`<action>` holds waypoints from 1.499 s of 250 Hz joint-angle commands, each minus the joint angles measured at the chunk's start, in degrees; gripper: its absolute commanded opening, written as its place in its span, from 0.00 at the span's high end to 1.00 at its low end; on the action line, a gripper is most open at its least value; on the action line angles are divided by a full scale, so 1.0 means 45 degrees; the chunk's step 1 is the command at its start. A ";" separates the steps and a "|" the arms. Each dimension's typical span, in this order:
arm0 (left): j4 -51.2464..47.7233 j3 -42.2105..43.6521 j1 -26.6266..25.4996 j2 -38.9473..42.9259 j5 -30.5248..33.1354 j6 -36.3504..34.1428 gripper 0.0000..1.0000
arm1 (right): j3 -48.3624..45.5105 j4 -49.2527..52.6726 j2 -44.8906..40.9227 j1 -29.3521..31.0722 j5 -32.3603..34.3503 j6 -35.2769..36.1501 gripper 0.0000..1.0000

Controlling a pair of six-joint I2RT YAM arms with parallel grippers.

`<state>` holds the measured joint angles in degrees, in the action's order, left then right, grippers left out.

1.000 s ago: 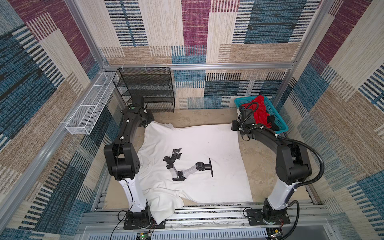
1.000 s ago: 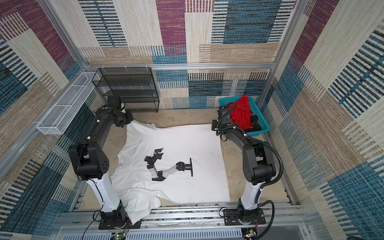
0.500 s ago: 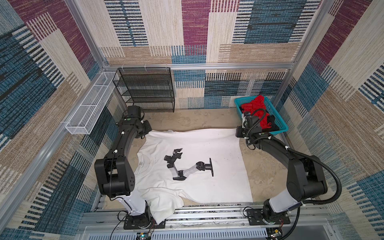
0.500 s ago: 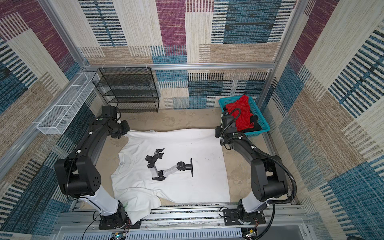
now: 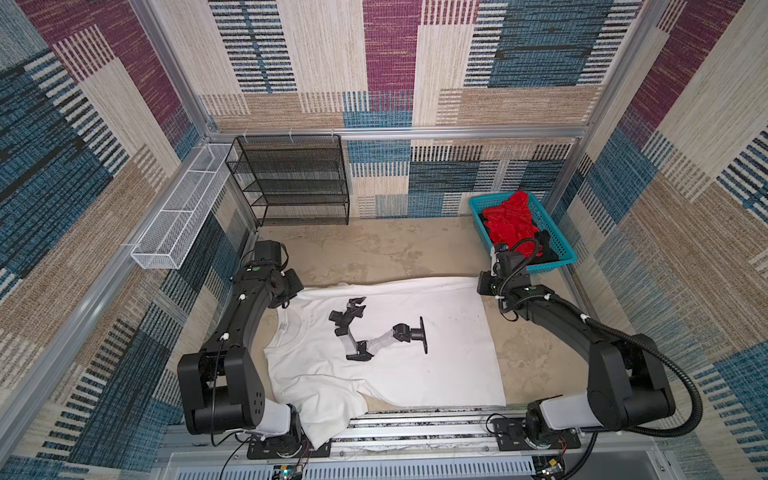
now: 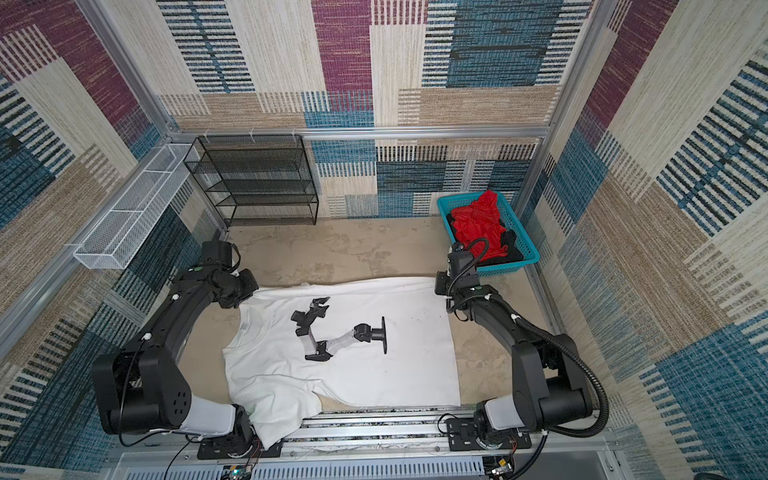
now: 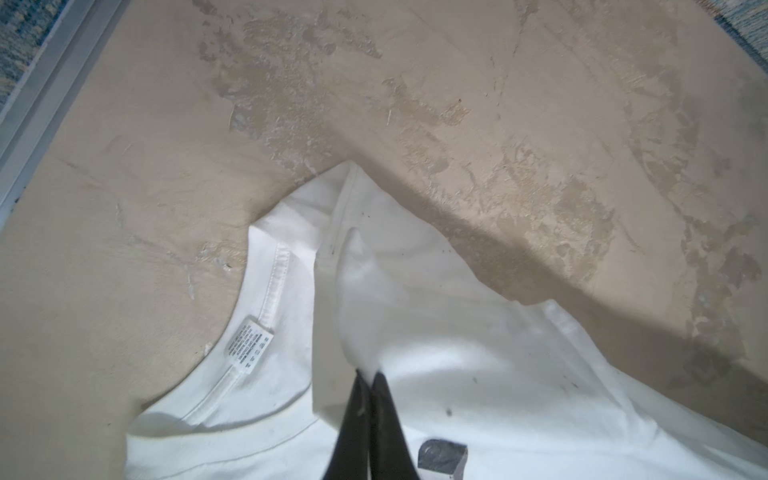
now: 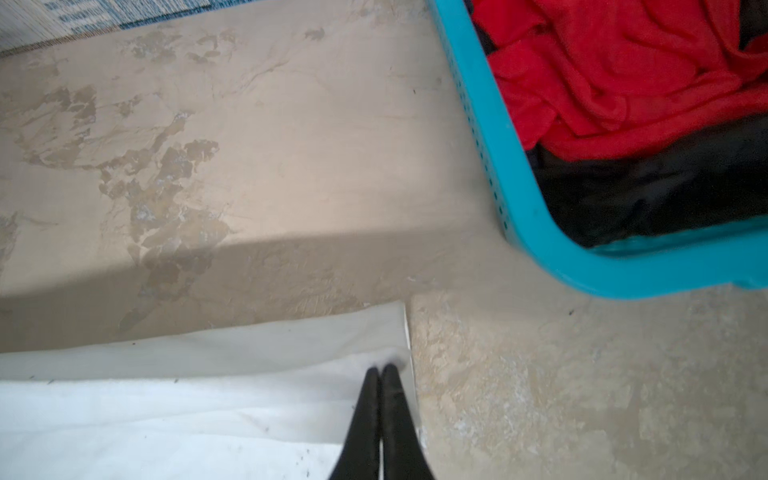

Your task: Fold and stack the t-shirts

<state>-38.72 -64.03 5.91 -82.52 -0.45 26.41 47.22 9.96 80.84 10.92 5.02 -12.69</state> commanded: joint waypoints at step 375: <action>-0.0282 -0.0745 -0.4394 -0.3167 0.0555 -0.1280 0.60 | -0.1311 -0.0573 0.1145 0.1690 -0.2507 -0.2239 0.56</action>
<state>-38.76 -66.17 -13.06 -94.65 -0.69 23.57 42.33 9.32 86.74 18.41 -6.00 -22.04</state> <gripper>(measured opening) 0.391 0.431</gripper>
